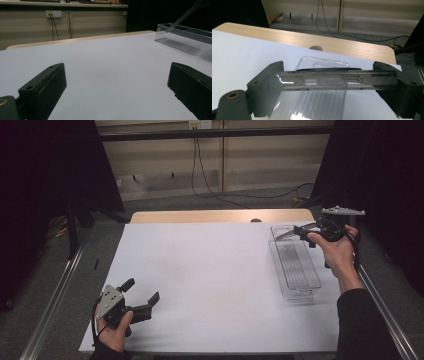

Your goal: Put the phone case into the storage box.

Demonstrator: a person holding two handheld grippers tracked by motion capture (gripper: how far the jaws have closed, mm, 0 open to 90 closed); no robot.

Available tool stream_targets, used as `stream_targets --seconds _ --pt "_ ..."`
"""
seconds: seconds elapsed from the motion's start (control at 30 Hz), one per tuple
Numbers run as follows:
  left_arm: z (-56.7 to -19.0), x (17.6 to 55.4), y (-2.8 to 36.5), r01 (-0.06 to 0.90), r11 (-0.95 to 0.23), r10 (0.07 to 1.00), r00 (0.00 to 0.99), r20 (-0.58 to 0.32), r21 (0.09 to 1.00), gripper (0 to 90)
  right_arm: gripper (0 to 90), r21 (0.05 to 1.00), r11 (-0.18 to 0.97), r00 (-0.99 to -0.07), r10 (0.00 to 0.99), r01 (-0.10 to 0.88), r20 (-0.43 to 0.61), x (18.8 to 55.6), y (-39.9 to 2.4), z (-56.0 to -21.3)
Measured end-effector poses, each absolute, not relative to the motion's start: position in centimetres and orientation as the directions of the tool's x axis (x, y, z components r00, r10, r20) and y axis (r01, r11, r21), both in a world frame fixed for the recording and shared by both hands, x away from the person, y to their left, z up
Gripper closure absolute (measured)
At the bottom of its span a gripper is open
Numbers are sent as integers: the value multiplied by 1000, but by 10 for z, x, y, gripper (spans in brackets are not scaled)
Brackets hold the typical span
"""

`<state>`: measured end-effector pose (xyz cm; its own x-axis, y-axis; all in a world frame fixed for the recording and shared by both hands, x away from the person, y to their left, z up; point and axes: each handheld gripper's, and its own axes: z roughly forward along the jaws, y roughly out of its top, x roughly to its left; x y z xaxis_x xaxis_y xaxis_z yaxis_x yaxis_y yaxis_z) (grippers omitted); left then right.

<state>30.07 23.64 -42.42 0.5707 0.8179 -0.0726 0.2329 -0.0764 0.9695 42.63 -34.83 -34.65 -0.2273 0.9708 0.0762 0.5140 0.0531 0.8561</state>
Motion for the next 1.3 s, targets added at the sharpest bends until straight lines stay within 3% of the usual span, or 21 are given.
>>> stream_targets --seconds 0.87,1.3 --pt "-425 302 236 239 -87 810 582 -71 967 24 117 838 -5 -75 996 545 56 442 -319 -369" --pt "-425 301 235 236 -90 808 585 -68 968 24 116 836 -21 -63 996 548 67 451 -317 -374"
